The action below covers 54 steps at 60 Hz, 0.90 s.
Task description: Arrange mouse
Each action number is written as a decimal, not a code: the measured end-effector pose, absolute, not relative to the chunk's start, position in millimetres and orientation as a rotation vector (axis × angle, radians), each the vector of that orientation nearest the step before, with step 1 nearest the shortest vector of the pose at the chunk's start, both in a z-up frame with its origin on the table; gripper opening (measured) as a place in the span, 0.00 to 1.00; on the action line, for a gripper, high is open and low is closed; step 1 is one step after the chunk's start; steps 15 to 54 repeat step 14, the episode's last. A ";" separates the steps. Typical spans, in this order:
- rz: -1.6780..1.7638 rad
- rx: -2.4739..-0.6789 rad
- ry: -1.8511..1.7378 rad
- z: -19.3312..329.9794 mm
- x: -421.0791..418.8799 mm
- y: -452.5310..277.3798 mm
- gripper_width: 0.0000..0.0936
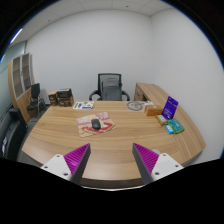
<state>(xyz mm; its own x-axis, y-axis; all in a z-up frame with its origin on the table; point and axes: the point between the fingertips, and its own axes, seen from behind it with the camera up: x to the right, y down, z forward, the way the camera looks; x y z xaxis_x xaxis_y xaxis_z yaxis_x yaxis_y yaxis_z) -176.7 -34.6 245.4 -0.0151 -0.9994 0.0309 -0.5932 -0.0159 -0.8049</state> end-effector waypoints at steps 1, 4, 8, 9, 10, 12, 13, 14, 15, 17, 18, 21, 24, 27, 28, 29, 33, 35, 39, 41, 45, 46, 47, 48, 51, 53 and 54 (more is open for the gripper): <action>-0.875 -1.668 1.672 245.1 -178.9 -34.4 0.93; -0.881 -1.667 1.678 245.1 -183.6 -34.4 0.93; -0.885 -1.668 1.688 243.9 -189.7 -35.3 0.93; -0.884 -1.667 1.690 244.0 -190.9 -34.8 0.92; -0.884 -1.666 1.692 244.3 -192.2 -34.1 0.93; -0.882 -1.667 1.695 244.6 -194.7 -33.0 0.93; -0.881 -1.667 1.696 244.4 -196.3 -32.3 0.93; -0.878 -1.666 1.697 244.5 -197.4 -31.7 0.93; -0.878 -1.666 1.697 244.5 -197.4 -31.7 0.93; -0.878 -1.666 1.697 244.5 -197.4 -31.7 0.93; -0.878 -1.666 1.697 244.5 -197.4 -31.7 0.93; -0.878 -1.666 1.697 244.5 -197.4 -31.7 0.93; -0.878 -1.666 1.697 244.5 -197.4 -31.7 0.93; -0.878 -1.666 1.697 244.5 -197.4 -31.7 0.93; -0.878 -1.666 1.697 244.5 -197.4 -31.7 0.93; -0.878 -1.666 1.697 244.5 -197.4 -31.7 0.93; -0.878 -1.666 1.697 244.5 -197.4 -31.7 0.93; -0.878 -1.666 1.697 244.5 -197.4 -31.7 0.93; -0.878 -1.666 1.697 244.5 -197.4 -31.7 0.93; -0.878 -1.666 1.697 244.5 -197.4 -31.7 0.93; -0.878 -1.666 1.697 244.5 -197.4 -31.7 0.93; -0.878 -1.666 1.697 244.5 -197.4 -31.7 0.93; -0.878 -1.666 1.697 244.5 -197.4 -31.7 0.93; -0.878 -1.666 1.697 244.5 -197.4 -31.7 0.93; -0.878 -1.666 1.697 244.5 -197.4 -31.7 0.93; -0.878 -1.666 1.697 244.5 -197.4 -31.7 0.93; -0.878 -1.666 1.697 244.5 -197.4 -31.7 0.93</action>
